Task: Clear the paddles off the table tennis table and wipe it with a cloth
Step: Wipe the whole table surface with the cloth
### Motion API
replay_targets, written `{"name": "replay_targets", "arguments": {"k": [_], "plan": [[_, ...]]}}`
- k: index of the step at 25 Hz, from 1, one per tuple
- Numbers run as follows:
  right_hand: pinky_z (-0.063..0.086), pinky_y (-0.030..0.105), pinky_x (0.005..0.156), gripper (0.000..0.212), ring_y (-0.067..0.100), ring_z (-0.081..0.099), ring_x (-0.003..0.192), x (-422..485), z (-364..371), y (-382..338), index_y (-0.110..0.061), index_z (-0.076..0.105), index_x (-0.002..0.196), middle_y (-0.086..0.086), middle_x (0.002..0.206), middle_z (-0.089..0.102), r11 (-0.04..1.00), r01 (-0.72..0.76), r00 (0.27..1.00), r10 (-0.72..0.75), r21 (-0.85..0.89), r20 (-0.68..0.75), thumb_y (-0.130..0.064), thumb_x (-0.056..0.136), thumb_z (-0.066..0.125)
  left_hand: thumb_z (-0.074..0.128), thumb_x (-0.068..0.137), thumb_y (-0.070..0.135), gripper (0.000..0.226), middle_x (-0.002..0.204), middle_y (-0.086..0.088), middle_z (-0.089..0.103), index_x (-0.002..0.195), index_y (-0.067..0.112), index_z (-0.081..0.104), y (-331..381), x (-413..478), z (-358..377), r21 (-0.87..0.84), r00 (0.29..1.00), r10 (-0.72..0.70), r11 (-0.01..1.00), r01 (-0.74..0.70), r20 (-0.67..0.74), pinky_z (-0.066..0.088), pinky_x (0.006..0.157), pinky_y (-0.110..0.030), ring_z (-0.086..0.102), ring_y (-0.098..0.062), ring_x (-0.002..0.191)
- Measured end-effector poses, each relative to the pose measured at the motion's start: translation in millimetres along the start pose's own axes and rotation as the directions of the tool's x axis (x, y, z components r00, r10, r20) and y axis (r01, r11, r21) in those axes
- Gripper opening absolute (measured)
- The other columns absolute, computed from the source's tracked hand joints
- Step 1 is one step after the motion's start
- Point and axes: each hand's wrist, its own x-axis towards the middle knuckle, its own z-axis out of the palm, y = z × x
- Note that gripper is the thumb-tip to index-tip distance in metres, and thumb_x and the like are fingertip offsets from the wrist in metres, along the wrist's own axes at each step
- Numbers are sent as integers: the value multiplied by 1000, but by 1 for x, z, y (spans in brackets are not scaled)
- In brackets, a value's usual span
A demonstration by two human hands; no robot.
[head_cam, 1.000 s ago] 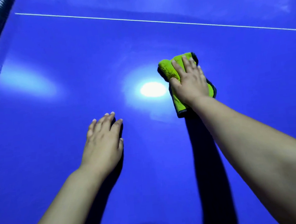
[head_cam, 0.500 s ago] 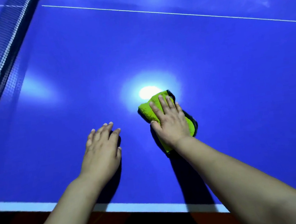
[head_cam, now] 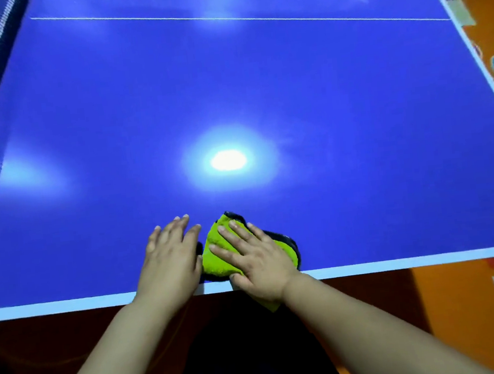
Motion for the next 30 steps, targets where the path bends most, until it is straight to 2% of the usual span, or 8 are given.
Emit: {"name": "replay_targets", "arguments": {"k": [2,6,15,18,21,26,30], "plan": [[14,42,115,67,24,22,145,-27,-2,27,-34,34,144,4,156,28,1000,7,1000,-7,11,-21,-44,79,45,88,49,13,59,115,-18,63,104,6,68,18,9,-1,18,999,47,999,-47,6,44,89,-55,61,-35,106],[17,42,115,66,23,26,144,-44,-18,109,-34,36,144,3,155,30,995,-103,992,103,11,-67,-44,79,45,88,46,14,61,113,-19,64,103,5,68,49,44,4,58,997,78,995,-78,9,45,88,-56,62,-36,104],[5,39,120,67,17,7,148,0,-63,321,-38,24,149,-3,161,11,963,-267,963,268,29,-33,-51,83,28,80,63,14,58,130,-14,54,118,8,61,181,170,44,0,997,64,998,-64,41,33,104,-50,49,-31,122],[0,36,119,67,14,2,148,8,-78,401,-40,20,150,-5,161,7,938,-342,938,344,56,-35,-50,85,30,79,65,16,59,131,-14,53,120,7,59,230,227,57,3,998,61,998,-61,35,30,105,-50,49,-32,123],[0,36,119,67,13,3,148,12,-93,454,-39,23,149,-6,161,9,913,-395,913,403,101,-71,-48,84,35,77,67,15,58,133,-15,52,121,6,58,253,256,58,5,998,57,998,-57,30,27,107,-49,47,-32,125],[2,35,119,61,14,4,148,-8,-107,557,-36,24,150,-5,161,9,832,-539,828,552,129,-98,-40,94,46,71,73,16,55,138,-12,47,125,9,55,290,292,69,-1,999,33,999,-33,24,19,111,-44,40,-29,130],[2,37,119,63,16,1,148,-36,-97,548,-36,18,152,-2,162,5,689,-691,684,721,216,-112,-38,95,44,70,74,17,55,139,-12,45,127,9,54,298,280,73,-1,998,35,999,-35,49,18,111,-44,38,-29,131]]}}
